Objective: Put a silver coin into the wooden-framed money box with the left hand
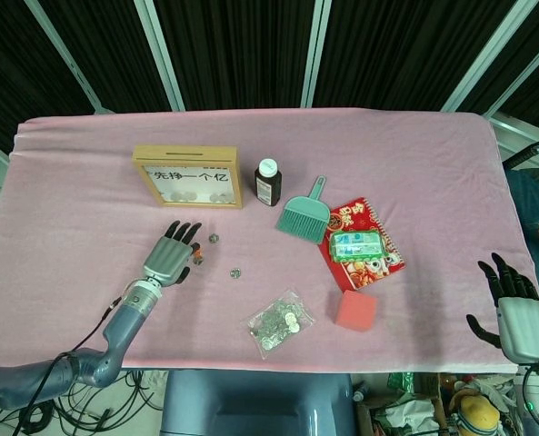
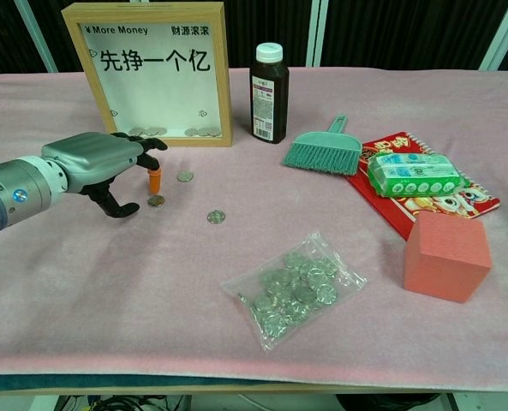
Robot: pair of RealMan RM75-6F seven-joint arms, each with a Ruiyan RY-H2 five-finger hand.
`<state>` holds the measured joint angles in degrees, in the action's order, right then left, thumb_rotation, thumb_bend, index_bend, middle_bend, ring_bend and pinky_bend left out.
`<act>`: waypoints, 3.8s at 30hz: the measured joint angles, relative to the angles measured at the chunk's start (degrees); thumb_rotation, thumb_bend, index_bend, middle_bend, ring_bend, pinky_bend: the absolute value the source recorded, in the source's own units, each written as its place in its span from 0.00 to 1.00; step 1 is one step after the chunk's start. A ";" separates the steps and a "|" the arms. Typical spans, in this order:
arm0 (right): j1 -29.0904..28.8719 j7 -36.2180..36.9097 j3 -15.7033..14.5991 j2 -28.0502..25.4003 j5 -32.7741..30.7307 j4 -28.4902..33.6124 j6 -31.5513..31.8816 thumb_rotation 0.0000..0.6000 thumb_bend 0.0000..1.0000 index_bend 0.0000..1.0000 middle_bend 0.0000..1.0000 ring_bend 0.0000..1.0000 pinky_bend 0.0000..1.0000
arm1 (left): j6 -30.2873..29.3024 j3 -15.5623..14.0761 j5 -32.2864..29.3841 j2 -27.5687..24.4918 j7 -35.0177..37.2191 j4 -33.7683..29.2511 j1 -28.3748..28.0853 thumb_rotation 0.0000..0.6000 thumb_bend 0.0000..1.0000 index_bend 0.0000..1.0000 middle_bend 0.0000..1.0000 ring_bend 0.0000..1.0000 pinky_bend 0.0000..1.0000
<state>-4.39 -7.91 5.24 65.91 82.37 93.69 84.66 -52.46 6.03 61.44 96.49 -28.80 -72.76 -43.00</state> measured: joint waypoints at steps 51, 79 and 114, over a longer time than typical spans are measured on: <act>-0.20 0.23 0.04 -0.01 -0.42 0.19 -0.51 1.00 0.17 0.11 0.00 0.09 0.16 | 2.15 0.08 -0.46 2.61 -0.88 4.28 -0.96 1.00 0.40 0.44 0.01 0.00 0.00; -0.31 0.47 0.04 0.01 -0.18 0.05 -0.46 1.00 0.17 0.11 0.00 0.09 0.16 | 2.77 -0.04 -3.93 3.74 -6.69 5.10 -2.20 1.00 0.40 0.49 0.02 0.00 0.00; -0.49 0.55 0.00 0.11 -0.41 0.24 -0.87 1.00 0.17 0.12 0.01 0.09 0.16 | 0.64 0.89 -0.98 3.83 -3.67 6.10 -2.29 1.00 0.42 0.39 0.01 0.00 0.00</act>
<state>-4.88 -7.36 5.25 66.02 81.95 93.93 83.79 -51.82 6.92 60.46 100.32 -32.47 -66.66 -45.29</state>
